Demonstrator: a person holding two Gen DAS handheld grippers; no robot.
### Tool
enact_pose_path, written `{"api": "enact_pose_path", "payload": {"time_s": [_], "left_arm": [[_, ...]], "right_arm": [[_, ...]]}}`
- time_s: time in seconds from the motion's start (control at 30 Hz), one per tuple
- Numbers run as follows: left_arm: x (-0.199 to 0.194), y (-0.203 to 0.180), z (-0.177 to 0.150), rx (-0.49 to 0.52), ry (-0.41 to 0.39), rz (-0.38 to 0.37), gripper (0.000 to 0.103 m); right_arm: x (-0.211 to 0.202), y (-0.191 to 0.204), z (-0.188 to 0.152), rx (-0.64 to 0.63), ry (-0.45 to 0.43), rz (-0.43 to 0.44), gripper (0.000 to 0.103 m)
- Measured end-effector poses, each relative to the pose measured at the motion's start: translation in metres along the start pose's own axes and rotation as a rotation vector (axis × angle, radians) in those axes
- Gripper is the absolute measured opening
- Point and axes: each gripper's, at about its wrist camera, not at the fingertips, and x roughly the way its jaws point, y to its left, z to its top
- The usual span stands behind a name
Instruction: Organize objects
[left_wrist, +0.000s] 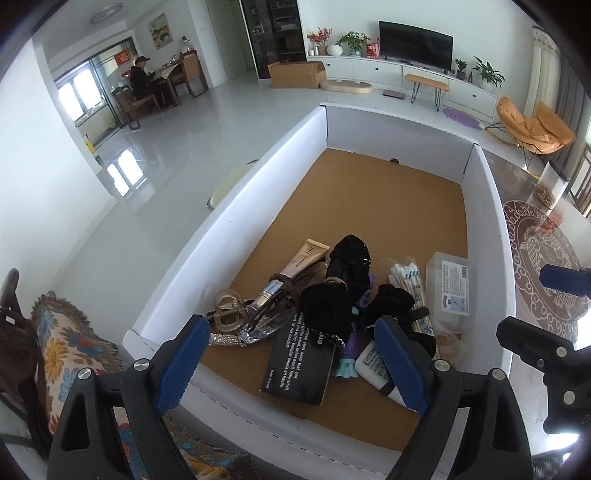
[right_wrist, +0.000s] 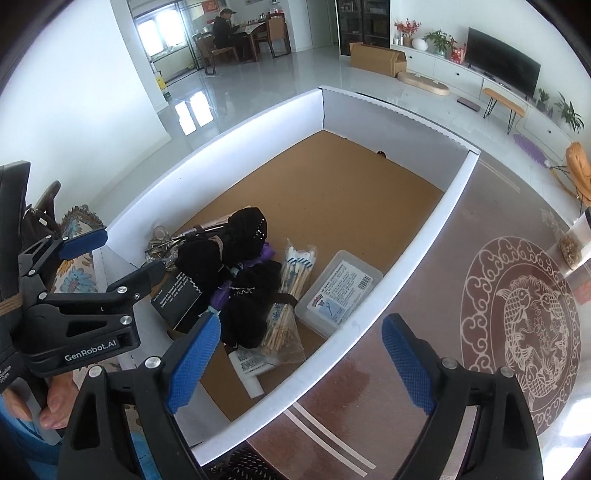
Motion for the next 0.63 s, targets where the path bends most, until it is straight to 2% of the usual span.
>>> {"api": "enact_pose_path", "payload": {"time_s": [0.37, 0.5, 0.57, 0.63], "left_arm": [[-0.007, 0.008, 0.002, -0.034, -0.021, 0.005, 0.091], [-0.008, 0.009, 0.004, -0.044, -0.023, -0.029, 0.091], [-0.013, 0.014, 0.002, -0.073, -0.053, -0.055, 0.091], [-0.017, 0.015, 0.001, -0.088, -0.083, -0.044, 0.091]], "right_arm": [[0.000, 0.004, 0.009, -0.021, 0.006, -0.010, 0.090], [-0.002, 0.008, 0.013, -0.033, 0.003, -0.008, 0.090], [-0.002, 0.009, 0.014, -0.036, 0.001, -0.008, 0.090], [-0.002, 0.009, 0.015, -0.035, -0.001, -0.006, 0.090]]}}
